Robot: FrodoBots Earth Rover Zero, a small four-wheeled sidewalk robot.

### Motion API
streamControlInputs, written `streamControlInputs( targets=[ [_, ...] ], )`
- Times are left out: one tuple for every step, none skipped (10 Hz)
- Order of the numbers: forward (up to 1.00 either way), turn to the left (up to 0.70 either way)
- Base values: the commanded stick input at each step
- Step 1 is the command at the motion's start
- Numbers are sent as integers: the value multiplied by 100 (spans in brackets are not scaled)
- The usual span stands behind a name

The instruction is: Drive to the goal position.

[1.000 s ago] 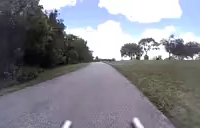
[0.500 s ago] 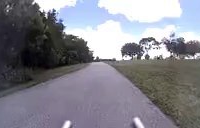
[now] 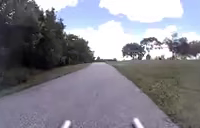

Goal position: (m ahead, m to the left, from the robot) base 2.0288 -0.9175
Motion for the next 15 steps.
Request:
streamControlInputs(
  targets=[
    [70, 1],
    [70, 1],
    [70, 1],
    [70, 1],
    [70, 1],
    [70, 1],
    [70, 1],
    [70, 1],
    [70, 1],
    [70, 1],
    [70, 1],
    [70, 1],
    [70, 1],
    [70, 1],
    [70, 1]
  ],
)
